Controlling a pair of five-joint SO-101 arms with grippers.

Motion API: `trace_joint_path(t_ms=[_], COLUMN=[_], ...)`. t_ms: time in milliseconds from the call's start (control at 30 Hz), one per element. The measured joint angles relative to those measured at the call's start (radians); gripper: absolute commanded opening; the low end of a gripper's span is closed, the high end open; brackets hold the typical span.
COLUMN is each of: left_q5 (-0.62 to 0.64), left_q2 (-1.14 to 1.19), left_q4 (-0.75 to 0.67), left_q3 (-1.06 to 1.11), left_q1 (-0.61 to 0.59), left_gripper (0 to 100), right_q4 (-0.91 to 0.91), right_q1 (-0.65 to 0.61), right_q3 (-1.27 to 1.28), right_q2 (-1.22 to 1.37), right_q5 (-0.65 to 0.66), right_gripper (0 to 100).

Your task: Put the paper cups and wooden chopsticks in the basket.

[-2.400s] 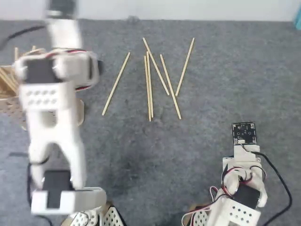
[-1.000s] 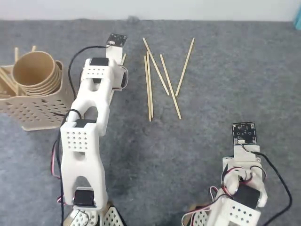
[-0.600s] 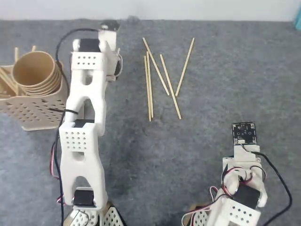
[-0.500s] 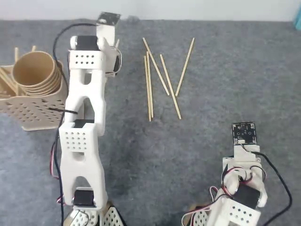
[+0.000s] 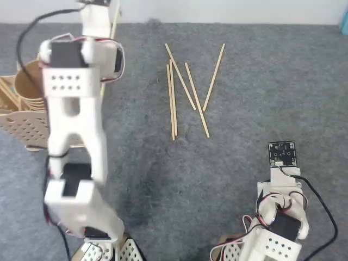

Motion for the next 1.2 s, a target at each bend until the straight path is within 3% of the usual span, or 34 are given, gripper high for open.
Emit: trace_joint_path(t_ms=[233,400,567,800,1033,1200], left_q5=[-0.054,-0.054,-0.044,0.084,0.095,0.095], left_q2=[-0.311,-0.546,-0.726,-0.784,-0.784,-0.784], left_q4=[-0.026,-0.181,-0.503,-0.965,-1.398,-1.608], left_q3=[0.236,0.433,0.649,0.947,1.212,1.381], left_q1=[-0.012,-0.150,-0.391,-0.617,-0.687,-0.690], left_gripper=[1,1,1,1,1,1], right_q4=[0.000,0.000,0.000,0.000,0.000,0.000], right_q1=[0.000,0.000,0.000,0.000,0.000,0.000], right_q3=[0.000,0.000,0.000,0.000,0.000,0.000], right_q2=[0.000,0.000,0.000,0.000,0.000,0.000], right_q5=[0.000,0.000,0.000,0.000,0.000,0.000], right_gripper=[0.8,0.8,0.8,0.8,0.8,0.8])
